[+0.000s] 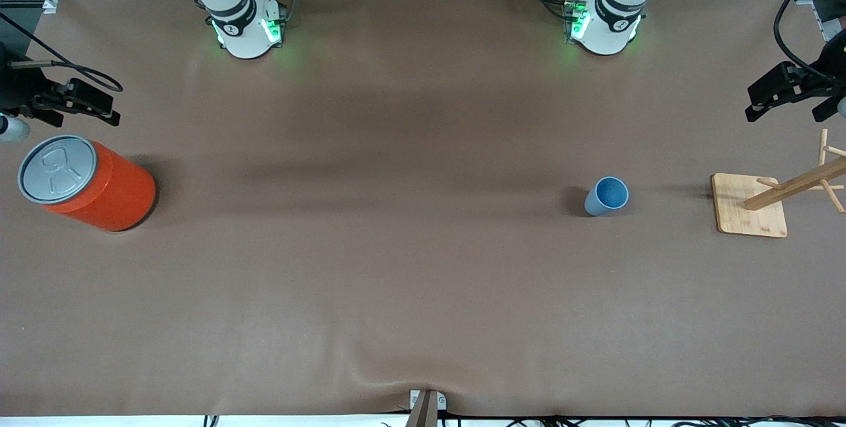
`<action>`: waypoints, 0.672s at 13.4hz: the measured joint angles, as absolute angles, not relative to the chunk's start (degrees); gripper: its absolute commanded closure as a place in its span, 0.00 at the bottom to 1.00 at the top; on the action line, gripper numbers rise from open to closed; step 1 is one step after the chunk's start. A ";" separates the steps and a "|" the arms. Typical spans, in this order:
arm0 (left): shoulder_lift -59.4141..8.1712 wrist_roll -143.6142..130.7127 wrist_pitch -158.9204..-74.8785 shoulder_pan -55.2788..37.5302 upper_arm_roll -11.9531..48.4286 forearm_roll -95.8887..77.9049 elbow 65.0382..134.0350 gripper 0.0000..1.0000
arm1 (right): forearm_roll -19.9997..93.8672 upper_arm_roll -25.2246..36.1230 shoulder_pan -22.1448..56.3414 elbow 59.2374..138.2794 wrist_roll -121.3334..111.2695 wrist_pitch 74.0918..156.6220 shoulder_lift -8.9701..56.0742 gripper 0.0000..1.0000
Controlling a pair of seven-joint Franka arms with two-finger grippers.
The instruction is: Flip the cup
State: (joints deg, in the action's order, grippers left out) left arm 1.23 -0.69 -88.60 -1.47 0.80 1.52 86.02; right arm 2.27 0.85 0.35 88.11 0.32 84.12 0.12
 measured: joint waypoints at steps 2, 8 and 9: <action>1.22 0.75 -88.54 -1.45 -0.43 1.53 86.02 0.00 | 2.27 0.83 0.35 88.13 0.32 84.12 0.12 0.00; 1.02 0.87 -87.26 -1.47 -1.69 1.52 87.40 0.00 | 2.27 0.73 0.35 88.18 0.32 84.12 0.12 0.00; 1.00 0.81 -87.26 -1.47 -1.69 1.52 87.42 0.00 | 2.27 0.73 0.35 88.19 0.32 84.12 0.12 0.00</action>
State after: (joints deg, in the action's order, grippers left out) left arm 1.00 0.81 -87.26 -1.47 -1.69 1.52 87.42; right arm 2.27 0.73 0.35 88.19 0.32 84.12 0.12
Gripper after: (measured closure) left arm 0.000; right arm 0.000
